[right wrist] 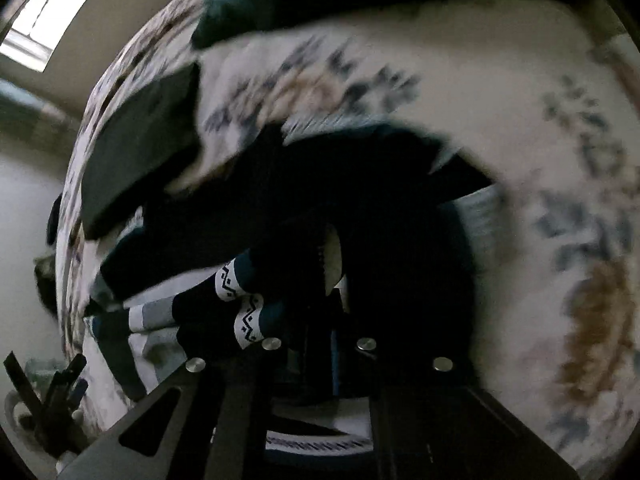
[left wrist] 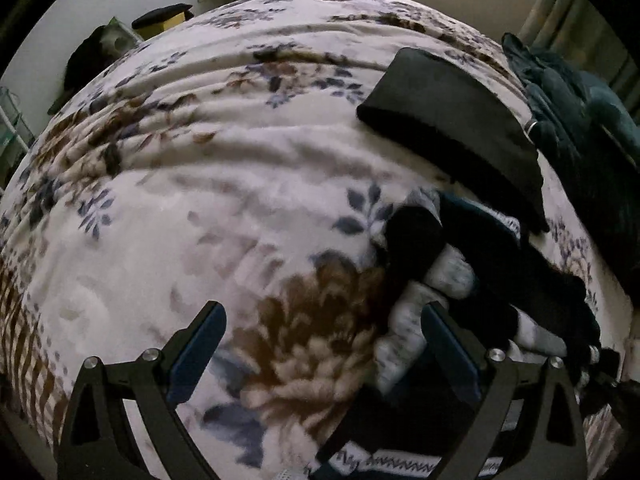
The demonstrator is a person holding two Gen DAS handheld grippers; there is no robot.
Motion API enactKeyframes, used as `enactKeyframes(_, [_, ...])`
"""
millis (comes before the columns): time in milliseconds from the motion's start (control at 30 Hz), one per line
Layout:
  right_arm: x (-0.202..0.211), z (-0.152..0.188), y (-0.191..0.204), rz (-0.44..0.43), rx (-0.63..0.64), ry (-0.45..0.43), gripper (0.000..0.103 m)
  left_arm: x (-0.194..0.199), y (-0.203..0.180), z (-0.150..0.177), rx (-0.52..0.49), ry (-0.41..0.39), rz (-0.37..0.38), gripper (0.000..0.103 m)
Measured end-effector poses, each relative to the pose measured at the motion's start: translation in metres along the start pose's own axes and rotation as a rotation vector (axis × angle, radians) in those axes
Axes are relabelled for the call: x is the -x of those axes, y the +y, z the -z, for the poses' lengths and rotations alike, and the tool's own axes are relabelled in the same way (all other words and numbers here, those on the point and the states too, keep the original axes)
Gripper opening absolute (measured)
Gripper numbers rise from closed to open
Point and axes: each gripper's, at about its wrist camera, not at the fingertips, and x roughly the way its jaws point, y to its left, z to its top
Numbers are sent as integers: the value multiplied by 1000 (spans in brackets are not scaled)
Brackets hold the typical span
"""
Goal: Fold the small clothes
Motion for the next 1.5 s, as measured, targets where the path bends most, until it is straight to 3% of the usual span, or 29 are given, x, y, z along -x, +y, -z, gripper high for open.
enactKeyframes(200, [8,-9,-24,93,-22,24,7,-31,-23,-25,-22,18,46,100])
enactKeyframes(300, [-1,-12,-30,145,5,60,7,-51,-42,-37,-67,28,30,100])
enactKeyframes(433, [-11,-6,-41,191,-9,59,7,-95,-58,-49,-143,101,-60,100])
enactKeyframes(567, [-31,-10,-52,197,-40,118,9,-118,-59,-59,-161,154,-55,102])
enactKeyframes(667, [-20,-13,-52,229,-60,110,30,-95,-58,-63,-183,125,-59,102])
enactKeyframes(733, [1,-12,-44,270,-44,44,49,-73,-57,-61,-184,98,-56,102])
enactKeyframes(767, [13,-9,-35,284,-20,0,51,-60,-55,-58,-187,87,-52,102])
enactKeyframes(867, [30,0,0,215,72,-43,53,-33,-60,-42,-228,84,-30,101])
enactKeyframes(933, [15,2,24,126,115,19,53,-34,-76,-34,-279,124,-6,102])
enactKeyframes(1000, [-21,4,44,8,123,145,53,-49,-96,-28,-339,154,-5,102])
enactKeyframes(1100, [-72,-5,59,-18,97,238,53,-89,-122,-33,-430,204,-59,102])
enactKeyframes(1167, [-95,-22,59,20,73,209,52,-113,-131,-39,-476,218,-106,102])
enactKeyframes(1267, [-102,-43,62,61,80,131,52,-128,-135,-52,-476,232,-98,102])
enactKeyframes(1367, [-90,-54,61,106,100,82,52,-111,-131,-59,-469,198,-94,102])
enactKeyframes(1500, [-39,-44,42,47,67,20,53,-70,-110,-54,-433,147,-52,102])
